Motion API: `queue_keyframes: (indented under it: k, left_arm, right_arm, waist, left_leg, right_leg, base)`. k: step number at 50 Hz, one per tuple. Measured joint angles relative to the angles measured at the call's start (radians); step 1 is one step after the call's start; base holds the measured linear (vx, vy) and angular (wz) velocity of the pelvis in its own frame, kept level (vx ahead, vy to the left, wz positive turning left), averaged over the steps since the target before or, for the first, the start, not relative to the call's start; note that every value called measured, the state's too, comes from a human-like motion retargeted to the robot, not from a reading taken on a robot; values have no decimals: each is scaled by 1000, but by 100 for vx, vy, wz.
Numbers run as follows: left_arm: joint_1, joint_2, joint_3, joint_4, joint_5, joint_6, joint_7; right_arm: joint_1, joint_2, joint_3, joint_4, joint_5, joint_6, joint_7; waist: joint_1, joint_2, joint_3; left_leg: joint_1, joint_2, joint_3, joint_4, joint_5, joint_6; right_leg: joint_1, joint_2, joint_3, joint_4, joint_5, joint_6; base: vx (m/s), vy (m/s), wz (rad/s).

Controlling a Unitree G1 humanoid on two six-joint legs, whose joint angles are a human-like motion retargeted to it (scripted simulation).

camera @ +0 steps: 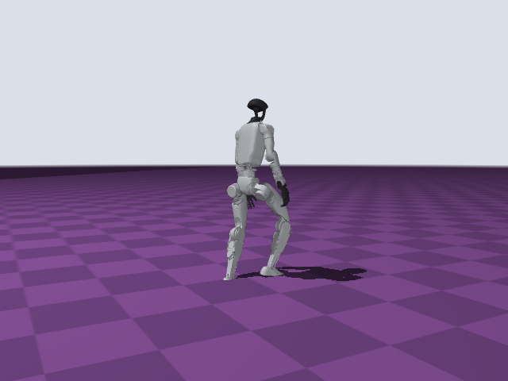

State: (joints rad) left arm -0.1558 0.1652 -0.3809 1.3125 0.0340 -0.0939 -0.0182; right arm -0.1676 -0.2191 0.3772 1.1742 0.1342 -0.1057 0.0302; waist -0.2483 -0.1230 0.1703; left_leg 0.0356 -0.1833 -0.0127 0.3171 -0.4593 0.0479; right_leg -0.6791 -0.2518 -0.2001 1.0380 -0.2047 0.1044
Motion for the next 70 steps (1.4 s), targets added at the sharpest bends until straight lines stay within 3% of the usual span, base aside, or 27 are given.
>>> queue_keyframes:
  k: [6, 9, 13, 17, 20, 23, 27, 32, 38, 44, 50, 54, 63, 66, 70]
  left_arm:
    - [-3, 32, 4, 0, 29, -27, 9]
    - [-5, 42, 12, 0, 35, -29, 19]
    - [-6, 42, 45, 2, 15, -20, 37]
    - [-13, 29, 87, 7, -39, -2, 40]
    - [-10, 20, 102, -8, -66, 7, 27]
    - [-13, 24, 103, -42, -80, 8, 9]
    - [-23, 33, 102, -83, -82, 1, -6]
    - [-14, 37, 107, -110, -68, -16, -8]
    - [15, 35, 117, -105, -34, -33, 0]
    - [33, 36, 123, -74, 9, -37, 2]
    - [31, 47, 131, -36, 45, -32, -1]
    - [22, 55, 138, -7, 57, -28, -10]
    - [21, 50, 130, 21, 65, -16, -47]
    - [15, 48, 126, 7, 73, -4, -60]
    - [-24, 62, 127, -21, 83, 16, -77]
  right_arm:
    - [15, 7, 2, -16, -12, -7, -11]
    - [27, 8, -8, -16, -25, -6, -17]
    - [32, 6, -18, 1, -44, 1, -22]
    - [13, -7, -15, 21, -39, 11, -13]
    - [7, -21, -11, 18, -21, 12, -1]
    - [-4, -42, -15, 0, 6, 10, 9]
    - [-24, -73, -21, -32, 36, 5, 14]
    - [-51, -103, -21, -74, 43, -6, 17]
    - [-88, -125, -7, -115, 15, -25, 13]
    - [-115, -124, 14, -130, -26, -38, 25]
    - [-124, -104, 27, -124, -48, -40, 53]
    - [-118, -81, 31, -105, -52, -37, 70]
    - [-75, -50, 50, -91, -71, -24, 99]
    - [-64, -53, 53, -106, -84, -18, 110]
    - [-73, -69, 41, -141, -87, -5, 131]
  waist:
    - [-12, 35, 2]
    - [-16, 38, -3]
    - [-20, 59, -3]
    - [-20, 127, 24]
    - [7, 190, 24]
    - [42, 225, 6]
    - [94, 231, -23]
    - [157, 199, -49]
    - [205, 154, -38]
    - [232, 114, -19]
    - [247, 76, -8]
    - [258, 56, -12]
    - [228, 34, -54]
    - [196, 19, -66]
    - [142, 2, -69]
  left_leg:
    - [76, 60, 16, -3, -71, 3]
    - [98, 67, 26, 51, -130, 0]
    - [111, 84, 28, 175, -164, -29]
    - [46, 158, 17, 442, 6, -116]
    - [-104, 233, 24, 719, 187, -166]
    - [-286, 304, 45, 962, 272, -140]
    - [-535, 352, 55, 1176, 203, -58]
    - [-800, 313, 54, 1202, 70, -14]
    - [-1011, 243, 45, 1053, 62, -49]
    - [-1126, 199, 49, 969, 77, -68]
    - [-1158, 194, 93, 1015, 38, -25]
    - [-1136, 184, 114, 1038, 18, -1]
    - [-999, 125, 128, 917, -18, 36]
    - [-928, 83, 131, 837, -28, 47]
    - [-815, 19, 119, 686, -27, 59]
  right_leg:
    - [-49, 56, -43, -407, 240, 116]
    - [-76, 51, -44, -413, 278, 129]
    - [-100, 46, -56, -262, 210, 59]
    - [-78, 115, -71, -189, 118, -22]
    - [-52, 198, -88, -215, 71, -76]
    - [-15, 258, -85, -271, 34, -104]
    - [50, 305, -60, -359, -5, -106]
    - [145, 327, -3, -435, -59, -91]
    - [250, 330, 74, -441, -141, -87]
    - [320, 313, 117, -406, -212, -82]
    - [364, 283, 127, -356, -235, -56]
    - [378, 255, 106, -341, -146, -20]
    - [302, 214, 108, -206, 211, 123]
    - [240, 142, 70, -36, 250, 108]
    - [135, 14, 24, 258, 195, 23]
  base:
    - [37, -5, -16]
    - [51, -12, 1]
    - [61, -17, -2]
    - [60, -18, -24]
    - [54, -13, -50]
    - [51, -8, -43]
    - [47, -3, -38]
    - [43, 2, -41]
    - [40, 3, -33]
    - [38, 3, -7]
    - [37, 3, 11]
    - [38, 5, 15]
    - [38, 7, 35]
    - [37, 6, 53]
    - [36, 5, 54]
